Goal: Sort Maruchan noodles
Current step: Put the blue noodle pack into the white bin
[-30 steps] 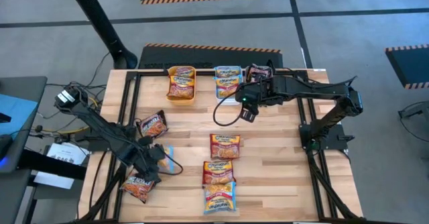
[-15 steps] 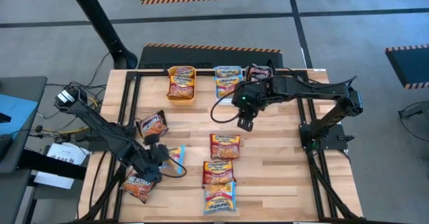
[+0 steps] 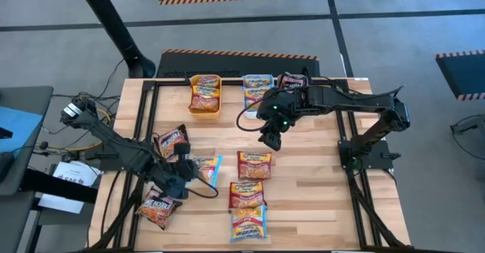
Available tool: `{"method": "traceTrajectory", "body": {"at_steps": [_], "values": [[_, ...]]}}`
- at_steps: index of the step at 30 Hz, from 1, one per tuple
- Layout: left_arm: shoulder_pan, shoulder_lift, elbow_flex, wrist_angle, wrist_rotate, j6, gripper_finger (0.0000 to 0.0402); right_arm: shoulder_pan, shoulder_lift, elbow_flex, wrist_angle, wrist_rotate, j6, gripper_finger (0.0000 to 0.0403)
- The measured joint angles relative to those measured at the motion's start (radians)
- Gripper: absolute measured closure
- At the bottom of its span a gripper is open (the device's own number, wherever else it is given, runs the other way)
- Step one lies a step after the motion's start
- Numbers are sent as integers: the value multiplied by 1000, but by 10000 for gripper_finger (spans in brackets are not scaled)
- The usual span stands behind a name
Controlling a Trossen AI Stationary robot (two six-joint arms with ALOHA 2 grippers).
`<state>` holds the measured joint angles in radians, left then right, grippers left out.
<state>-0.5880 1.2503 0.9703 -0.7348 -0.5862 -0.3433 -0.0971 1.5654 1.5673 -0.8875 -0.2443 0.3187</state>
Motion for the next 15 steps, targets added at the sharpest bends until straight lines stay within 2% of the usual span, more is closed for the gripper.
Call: {"method": "traceTrajectory", "body": {"at_steps": [3, 8, 15], "values": [[21, 0, 27, 0, -27, 86, 401, -11, 0, 0, 52, -70, 48, 171], [45, 0, 60, 3, -76, 207, 401, -24, 0, 0, 129, -170, 102, 168], [55, -1, 71, 116, -135, 388, 401, -24, 0, 0, 173, -199, 103, 168]]}}
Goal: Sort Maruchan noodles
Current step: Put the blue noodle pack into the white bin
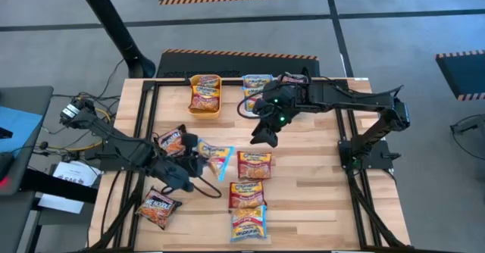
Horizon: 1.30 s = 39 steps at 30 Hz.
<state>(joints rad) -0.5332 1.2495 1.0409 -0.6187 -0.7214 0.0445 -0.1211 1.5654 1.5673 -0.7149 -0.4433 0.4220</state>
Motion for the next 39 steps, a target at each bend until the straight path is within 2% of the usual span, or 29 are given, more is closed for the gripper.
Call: {"method": "traceTrajectory", "body": {"at_steps": [9, 15, 22, 28, 34, 39], "values": [[1, 0, 0, 163, -52, 217, 401, -6, 0, 0, 20, -31, 28, 168], [10, 0, 0, 240, -60, 306, 401, -6, 10, 1, 27, -39, 137, 168], [12, 0, 0, 262, -69, 343, 401, 3, 54, -3, 24, -29, 255, 168], [12, 0, 0, 267, -73, 352, 401, 0, 113, 0, 65, -33, 286, 168], [12, 0, 1, 259, -73, 353, 401, -16, 139, 4, 102, -31, 246, 168], [12, 0, 1, 255, -73, 351, 401, -26, 138, 0, 133, -54, 150, 168]]}}
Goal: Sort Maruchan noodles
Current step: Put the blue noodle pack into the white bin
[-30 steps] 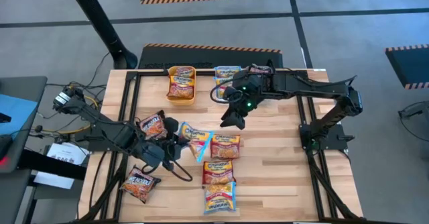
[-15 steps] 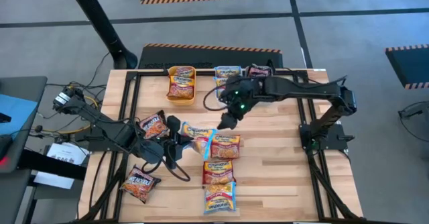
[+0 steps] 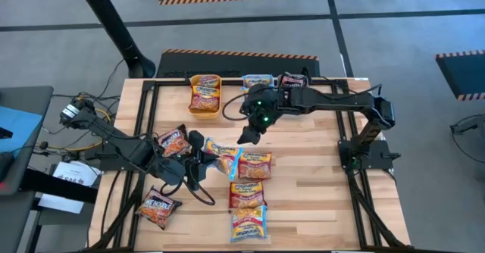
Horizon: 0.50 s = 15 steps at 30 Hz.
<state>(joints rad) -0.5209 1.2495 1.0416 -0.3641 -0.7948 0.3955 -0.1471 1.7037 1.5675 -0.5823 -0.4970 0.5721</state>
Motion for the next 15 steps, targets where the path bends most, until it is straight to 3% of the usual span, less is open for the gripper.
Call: {"method": "traceTrajectory", "body": {"at_steps": [6, 15], "values": [[0, 0, 0, -4, -3, -11, 402, 31, 0, 0, 16, 42, -236, 169], [23, 0, 0, -15, -3, -13, 402, 175, 0, 0, 93, 403, -559, 186]]}}
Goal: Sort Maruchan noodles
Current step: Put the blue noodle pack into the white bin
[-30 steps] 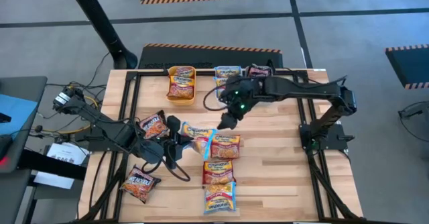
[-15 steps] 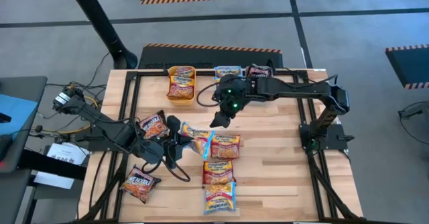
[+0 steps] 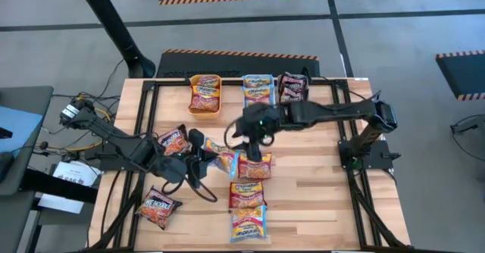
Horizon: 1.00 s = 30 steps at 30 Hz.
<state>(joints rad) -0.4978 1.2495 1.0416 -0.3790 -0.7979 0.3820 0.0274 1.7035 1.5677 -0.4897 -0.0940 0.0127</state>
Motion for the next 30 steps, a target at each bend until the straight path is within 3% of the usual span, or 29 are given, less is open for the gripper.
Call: {"method": "traceTrajectory", "body": {"at_steps": [9, 30], "values": [[30, 0, 0, 0, 8, 1, 402, 52, 31, 2, 122, 54, -23, 188], [30, 0, 0, 0, 6, 1, 402, 82, 37, 0, 182, 90, 21, 188]]}}
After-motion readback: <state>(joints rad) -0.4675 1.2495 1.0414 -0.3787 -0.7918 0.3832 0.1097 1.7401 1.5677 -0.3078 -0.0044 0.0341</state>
